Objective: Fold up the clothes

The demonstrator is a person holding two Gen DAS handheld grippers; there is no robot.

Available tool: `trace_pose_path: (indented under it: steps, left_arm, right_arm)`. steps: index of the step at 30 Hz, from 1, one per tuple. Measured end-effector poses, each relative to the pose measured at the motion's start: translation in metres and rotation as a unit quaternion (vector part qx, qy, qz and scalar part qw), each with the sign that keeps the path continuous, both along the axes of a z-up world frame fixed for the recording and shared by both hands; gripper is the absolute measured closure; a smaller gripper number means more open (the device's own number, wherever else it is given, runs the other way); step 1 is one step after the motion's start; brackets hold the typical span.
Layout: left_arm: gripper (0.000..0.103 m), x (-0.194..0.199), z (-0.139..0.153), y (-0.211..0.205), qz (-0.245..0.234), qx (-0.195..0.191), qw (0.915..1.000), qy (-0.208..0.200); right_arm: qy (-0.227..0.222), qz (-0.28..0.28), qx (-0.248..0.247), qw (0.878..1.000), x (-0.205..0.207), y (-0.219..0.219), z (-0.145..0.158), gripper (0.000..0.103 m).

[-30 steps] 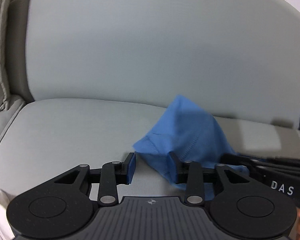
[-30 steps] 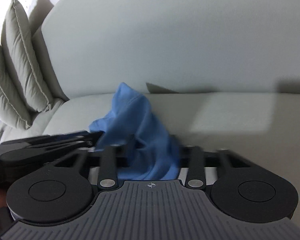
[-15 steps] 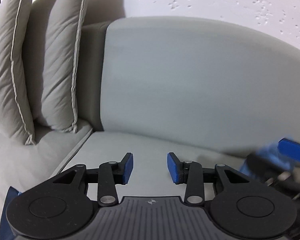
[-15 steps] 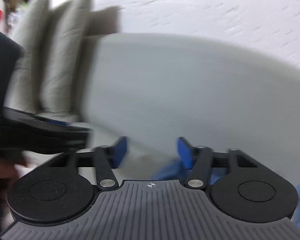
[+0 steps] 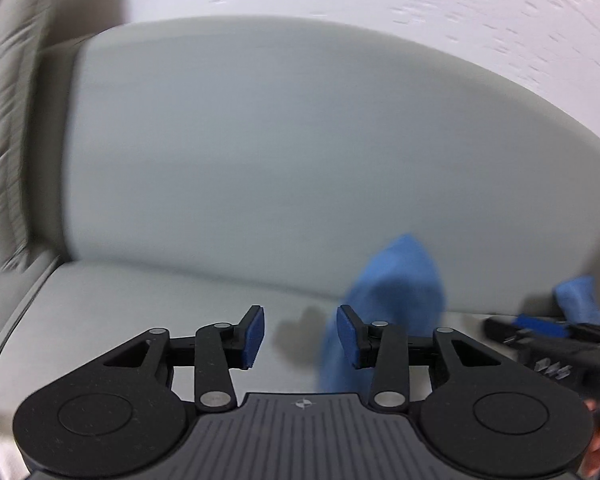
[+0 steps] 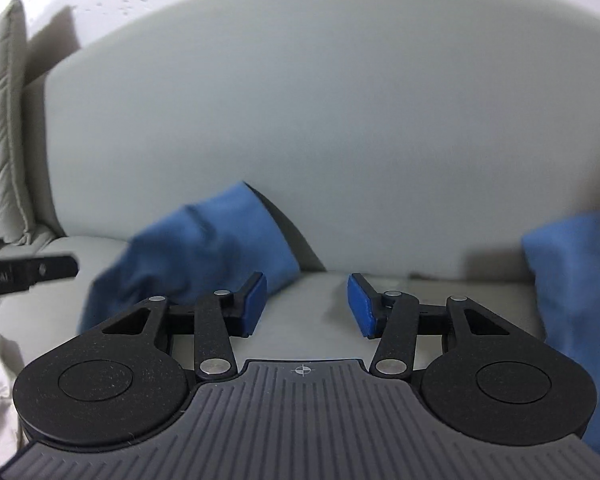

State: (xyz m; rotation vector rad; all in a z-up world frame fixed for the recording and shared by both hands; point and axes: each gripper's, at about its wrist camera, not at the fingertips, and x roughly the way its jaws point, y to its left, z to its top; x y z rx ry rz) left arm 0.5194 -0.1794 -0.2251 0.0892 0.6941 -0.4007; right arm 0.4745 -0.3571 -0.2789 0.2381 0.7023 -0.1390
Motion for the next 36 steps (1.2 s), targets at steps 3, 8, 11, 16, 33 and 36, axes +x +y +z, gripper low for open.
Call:
trace_pose_path:
  steps: [3, 8, 11, 16, 33, 36]
  left_arm:
    - [0.051, 0.013, -0.006, -0.029, -0.024, 0.029, 0.9993, 0.005]
    - [0.052, 0.049, -0.025, -0.050, -0.051, 0.069, 0.9959, 0.029]
    - [0.090, 0.059, -0.033, -0.054, -0.052, 0.075, 0.9944, 0.054]
    - [0.099, 0.050, -0.035, -0.043, -0.011, 0.048, 0.9968, 0.063]
    - [0.047, -0.020, 0.023, 0.049, 0.111, 0.052, 0.9924, -0.009]
    - [0.065, -0.044, 0.019, 0.040, 0.046, 0.049, 0.9978, 0.001]
  right_arm:
    - [-0.008, 0.010, 0.015, 1.000, 0.006, -0.002, -0.008, 0.051]
    - [-0.009, 0.023, 0.065, 0.998, 0.018, -0.017, -0.026, 0.049]
    - [-0.002, 0.024, 0.090, 0.996, 0.033, -0.020, -0.038, 0.048]
    - [-0.020, 0.035, 0.140, 0.989, 0.054, -0.014, -0.054, 0.047]
    - [-0.055, 0.116, -0.083, 0.988, 0.038, 0.057, 0.044, 0.037]
    - [-0.002, 0.136, -0.021, 0.990, 0.014, 0.051, 0.036, 0.080]
